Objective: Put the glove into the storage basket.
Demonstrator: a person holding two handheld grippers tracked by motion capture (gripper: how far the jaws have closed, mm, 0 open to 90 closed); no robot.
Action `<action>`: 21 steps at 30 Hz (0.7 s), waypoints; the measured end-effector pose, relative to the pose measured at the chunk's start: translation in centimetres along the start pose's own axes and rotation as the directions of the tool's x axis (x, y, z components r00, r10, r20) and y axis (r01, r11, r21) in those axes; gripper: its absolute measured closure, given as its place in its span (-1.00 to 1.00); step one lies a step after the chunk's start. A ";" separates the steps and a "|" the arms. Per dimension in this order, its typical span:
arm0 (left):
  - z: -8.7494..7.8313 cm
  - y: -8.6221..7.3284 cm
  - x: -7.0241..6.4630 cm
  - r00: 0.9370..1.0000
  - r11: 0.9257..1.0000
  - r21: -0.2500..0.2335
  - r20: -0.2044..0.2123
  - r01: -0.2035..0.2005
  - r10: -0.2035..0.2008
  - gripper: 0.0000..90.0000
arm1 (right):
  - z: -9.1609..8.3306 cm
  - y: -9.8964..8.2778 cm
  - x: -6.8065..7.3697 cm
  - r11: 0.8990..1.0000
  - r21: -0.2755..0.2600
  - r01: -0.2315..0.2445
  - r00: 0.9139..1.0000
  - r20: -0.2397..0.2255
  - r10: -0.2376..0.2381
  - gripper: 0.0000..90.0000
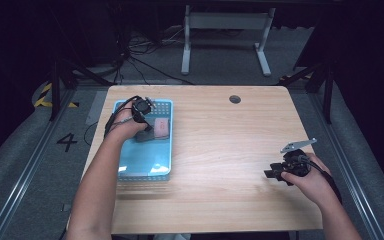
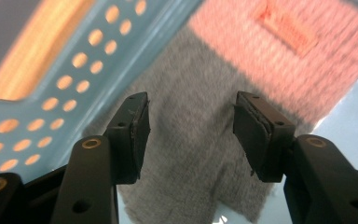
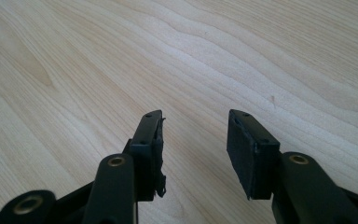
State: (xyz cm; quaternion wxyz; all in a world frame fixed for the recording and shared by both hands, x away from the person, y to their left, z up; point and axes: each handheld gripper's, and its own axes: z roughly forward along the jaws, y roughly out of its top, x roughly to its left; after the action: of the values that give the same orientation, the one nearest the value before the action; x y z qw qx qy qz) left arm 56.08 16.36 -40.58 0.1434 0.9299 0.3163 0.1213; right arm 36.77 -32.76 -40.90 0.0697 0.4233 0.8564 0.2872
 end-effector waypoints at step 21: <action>-7.7 -1.4 -5.2 0.984 0.957 -0.270 0.169 0.102 -0.057 0.69 | 0.8 2.1 0.0 0.999 -0.012 0.048 0.999 -0.024 -0.048 0.29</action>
State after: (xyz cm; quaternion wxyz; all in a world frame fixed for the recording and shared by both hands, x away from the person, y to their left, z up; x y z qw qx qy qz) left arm 48.89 15.63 -34.59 0.3018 0.8938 0.3210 0.0840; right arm 38.55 -31.41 -40.37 0.0688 0.3988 0.8654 0.2955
